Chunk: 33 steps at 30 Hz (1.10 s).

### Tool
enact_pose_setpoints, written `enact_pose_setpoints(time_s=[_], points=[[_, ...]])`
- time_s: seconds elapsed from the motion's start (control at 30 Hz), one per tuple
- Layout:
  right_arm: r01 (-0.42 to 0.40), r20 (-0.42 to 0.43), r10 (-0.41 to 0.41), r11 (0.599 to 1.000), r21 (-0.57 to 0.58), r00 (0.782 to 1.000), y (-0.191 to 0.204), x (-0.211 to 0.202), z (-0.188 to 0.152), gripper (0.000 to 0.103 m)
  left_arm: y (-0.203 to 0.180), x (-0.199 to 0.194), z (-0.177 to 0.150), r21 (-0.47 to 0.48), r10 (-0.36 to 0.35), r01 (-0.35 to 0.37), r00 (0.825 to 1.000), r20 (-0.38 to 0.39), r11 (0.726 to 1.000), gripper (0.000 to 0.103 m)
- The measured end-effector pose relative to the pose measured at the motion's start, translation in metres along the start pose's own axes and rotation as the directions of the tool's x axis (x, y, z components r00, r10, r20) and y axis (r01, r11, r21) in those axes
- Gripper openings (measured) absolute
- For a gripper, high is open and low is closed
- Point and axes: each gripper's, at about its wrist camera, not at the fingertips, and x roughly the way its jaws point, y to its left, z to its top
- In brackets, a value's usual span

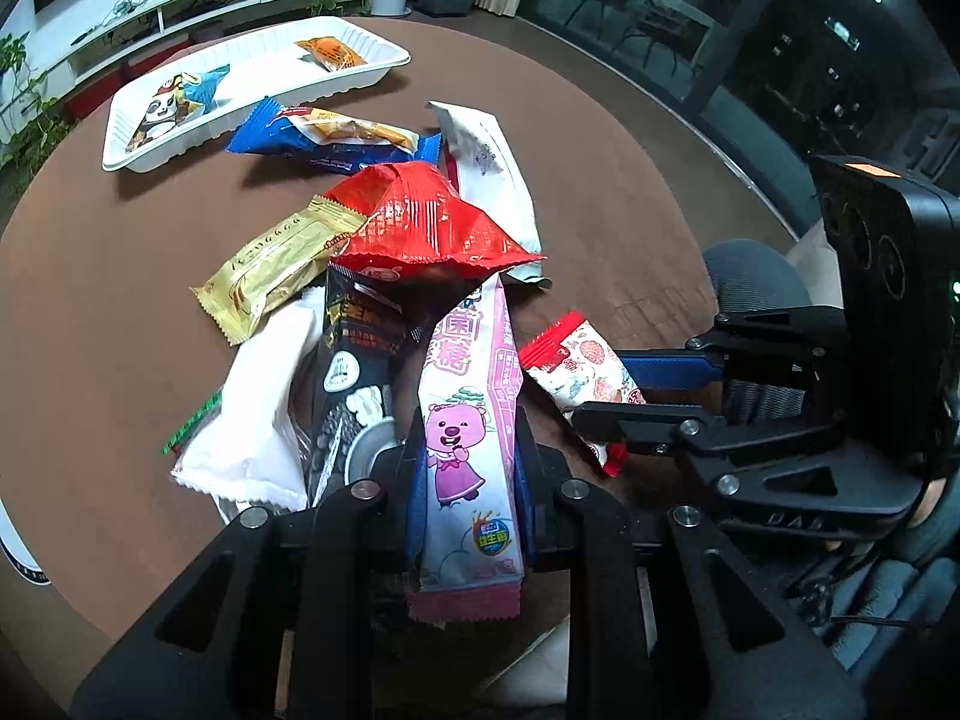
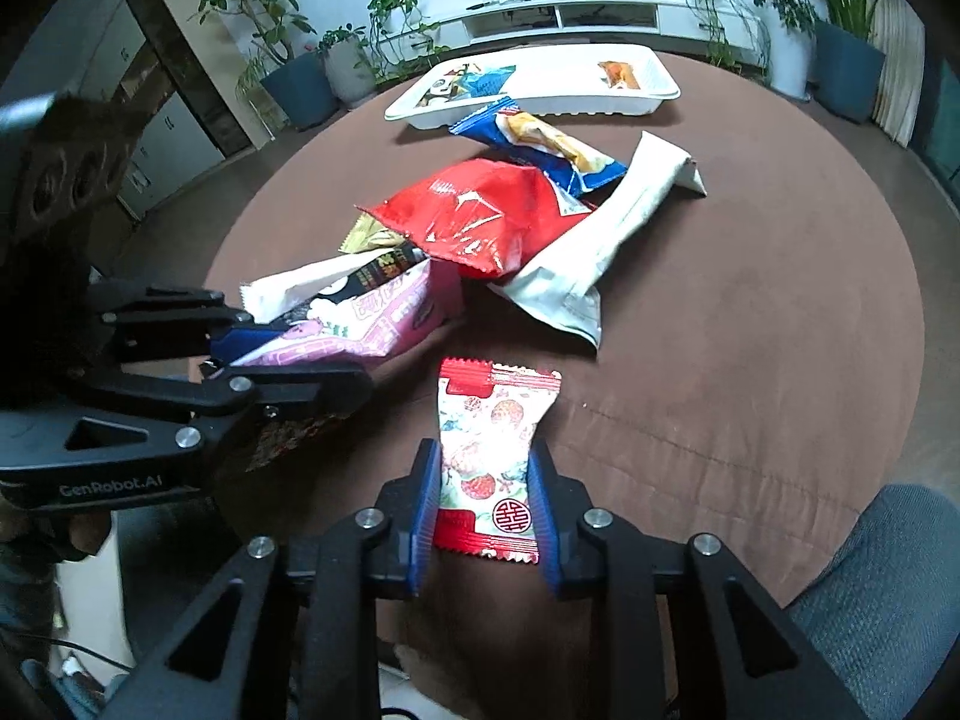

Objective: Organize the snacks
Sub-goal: 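Grasp the pink bar with the left gripper while the right grasps the red-white candy, then carry both snacks into the white tray and open both grippers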

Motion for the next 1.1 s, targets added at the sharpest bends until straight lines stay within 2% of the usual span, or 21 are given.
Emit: enact_pose_setpoints(time_s=[0.63, 0.87, 1.1], points=[[-0.137, 0.043, 0.133, 0.981, 0.138, 0.990, -0.038, -0.030, 0.004, 0.030, 0.008, -0.050, -0.005, -0.071, -0.111, 0.120, 0.986, 0.120, 0.990, 0.021], [-0.151, 0.092, 0.134, 0.966, 0.211, 0.987, -0.071, -0.046, 0.014, 0.030, 0.037, -0.081, -0.001, -0.130, -0.093, 0.119, 0.978, 0.188, 0.984, 0.021], [-0.116, 0.183, 0.062, 0.946, 0.302, 0.981, -0.130, -0.075, 0.039, 0.030, 0.095, -0.126, 0.021, -0.214, -0.003, 0.065, 0.960, 0.279, 0.975, 0.021]])
